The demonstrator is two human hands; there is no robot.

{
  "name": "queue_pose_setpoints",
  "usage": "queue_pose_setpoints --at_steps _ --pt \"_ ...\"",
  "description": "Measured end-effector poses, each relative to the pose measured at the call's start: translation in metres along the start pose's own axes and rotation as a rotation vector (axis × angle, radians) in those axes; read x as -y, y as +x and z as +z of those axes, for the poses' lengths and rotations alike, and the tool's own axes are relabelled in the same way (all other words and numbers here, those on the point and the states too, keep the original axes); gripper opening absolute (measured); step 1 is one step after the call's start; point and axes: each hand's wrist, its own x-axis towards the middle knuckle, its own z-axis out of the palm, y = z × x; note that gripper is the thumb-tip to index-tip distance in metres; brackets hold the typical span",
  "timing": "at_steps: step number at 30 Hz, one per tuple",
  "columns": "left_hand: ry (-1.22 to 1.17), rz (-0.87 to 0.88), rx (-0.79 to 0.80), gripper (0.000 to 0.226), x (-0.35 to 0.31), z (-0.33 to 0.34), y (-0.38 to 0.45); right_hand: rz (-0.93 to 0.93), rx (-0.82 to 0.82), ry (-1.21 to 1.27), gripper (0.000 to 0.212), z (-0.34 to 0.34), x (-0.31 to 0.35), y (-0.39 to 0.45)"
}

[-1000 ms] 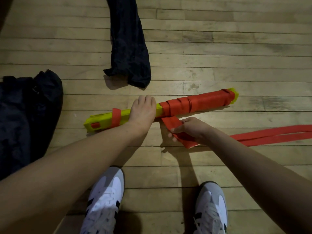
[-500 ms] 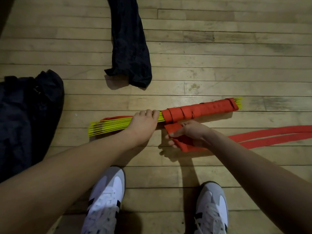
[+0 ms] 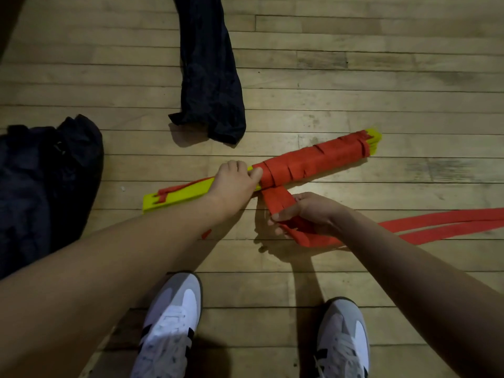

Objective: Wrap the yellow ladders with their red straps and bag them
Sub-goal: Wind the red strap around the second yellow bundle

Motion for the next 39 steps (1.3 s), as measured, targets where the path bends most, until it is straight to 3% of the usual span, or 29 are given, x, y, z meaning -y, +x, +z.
queue_pose_setpoints --at_steps 5,10,17,21,25,30,35,39 --pt "-0.112 0.011 0.024 0.031 -0.012 0.008 -0.009 -0.024 -0.019 -0.058 0.008 -0.001 -0.004 0.001" --pt "-0.195 -0.039 0.022 0.050 -0.009 0.006 -0.009 -0.002 -0.140 -0.294 0.023 -0.002 -0.009 0.001" --pt "-0.218 -0.055 0.043 0.059 -0.010 0.004 -0.008 -0.086 -0.239 -0.292 0.029 0.013 -0.014 0.001" --pt "-0.264 -0.096 0.042 0.080 -0.010 0.004 -0.006 -0.088 -0.245 -0.057 0.037 0.013 -0.017 0.000" --pt "-0.170 -0.076 0.011 0.068 -0.009 0.000 -0.004 -0.074 -0.255 0.102 0.033 0.014 -0.022 0.008" --pt "-0.178 -0.130 -0.001 0.069 -0.017 -0.010 0.007 -0.042 -0.288 0.192 0.040 0.013 -0.010 0.014" --pt "-0.154 -0.093 -0.067 0.037 -0.028 -0.009 -0.008 0.037 -0.235 0.388 0.045 0.008 -0.005 0.014" --pt "-0.145 -0.032 -0.123 0.040 -0.031 0.001 -0.022 0.053 -0.255 0.424 0.043 0.009 -0.014 0.017"
